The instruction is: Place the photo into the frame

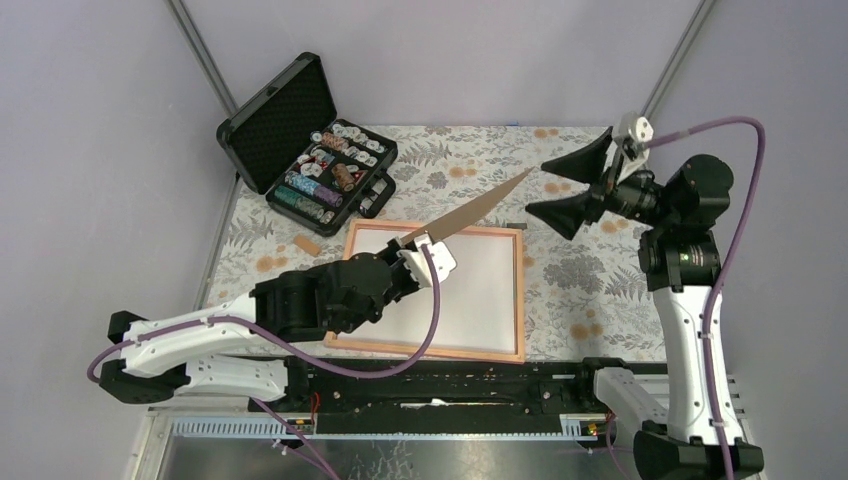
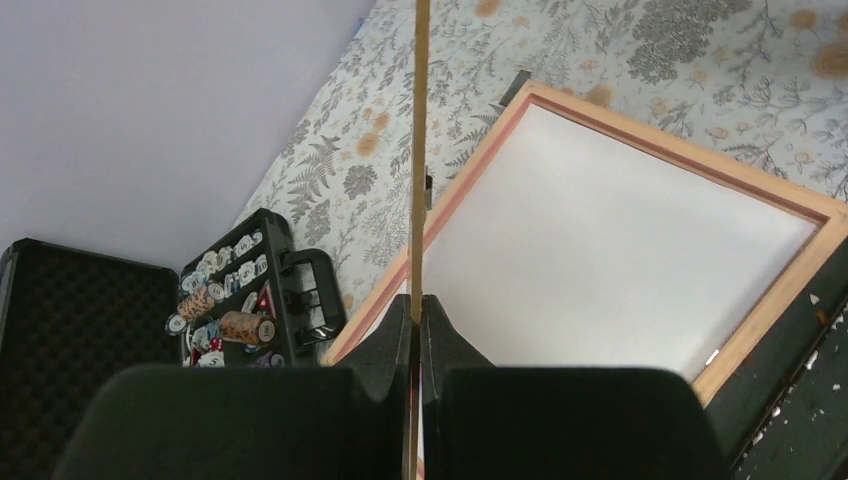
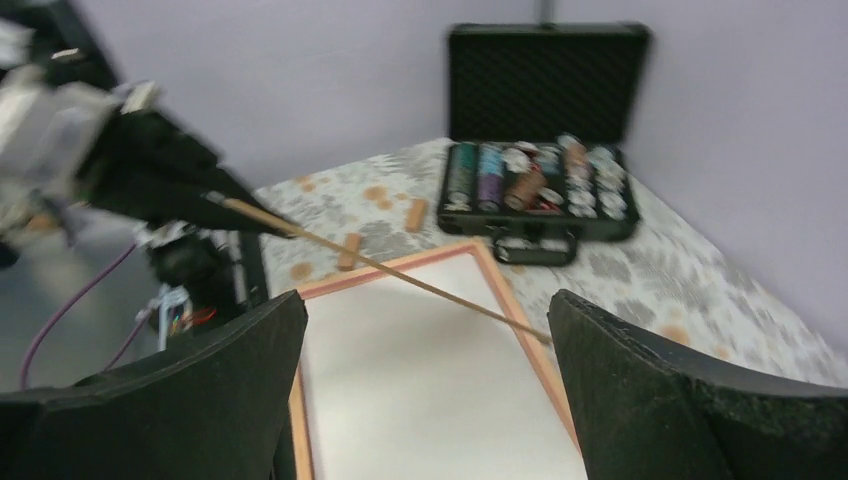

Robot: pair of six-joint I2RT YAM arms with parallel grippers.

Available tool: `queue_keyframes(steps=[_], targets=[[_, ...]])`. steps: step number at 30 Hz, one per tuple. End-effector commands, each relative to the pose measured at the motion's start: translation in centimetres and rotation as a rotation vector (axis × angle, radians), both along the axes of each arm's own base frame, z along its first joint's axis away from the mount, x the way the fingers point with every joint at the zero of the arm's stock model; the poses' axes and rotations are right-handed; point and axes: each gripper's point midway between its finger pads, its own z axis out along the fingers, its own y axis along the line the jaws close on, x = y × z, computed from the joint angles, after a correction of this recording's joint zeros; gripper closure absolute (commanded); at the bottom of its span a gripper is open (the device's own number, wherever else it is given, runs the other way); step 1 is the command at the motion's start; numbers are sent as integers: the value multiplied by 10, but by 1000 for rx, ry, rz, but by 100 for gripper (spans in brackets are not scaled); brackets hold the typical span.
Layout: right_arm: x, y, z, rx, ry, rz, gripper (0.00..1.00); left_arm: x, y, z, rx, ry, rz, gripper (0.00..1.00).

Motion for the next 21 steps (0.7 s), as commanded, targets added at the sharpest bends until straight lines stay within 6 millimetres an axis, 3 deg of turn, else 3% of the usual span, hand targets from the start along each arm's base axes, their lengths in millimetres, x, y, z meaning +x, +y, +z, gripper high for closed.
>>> queue_keyframes(steps=[1, 8, 16, 21], targets=[[-47, 31, 10, -56, -217, 306, 3, -17, -9, 21, -78, 27, -121, 100], [-68, 44, 1, -64, -207, 421, 11, -21, -13, 18, -55, 23, -162, 100], [-54, 53, -33, -106, -204, 414, 24, -22, -15, 22, -42, 19, -183, 100], [-49, 63, -51, -138, -179, 446, 38, -21, -15, 21, -32, 15, -176, 100]])
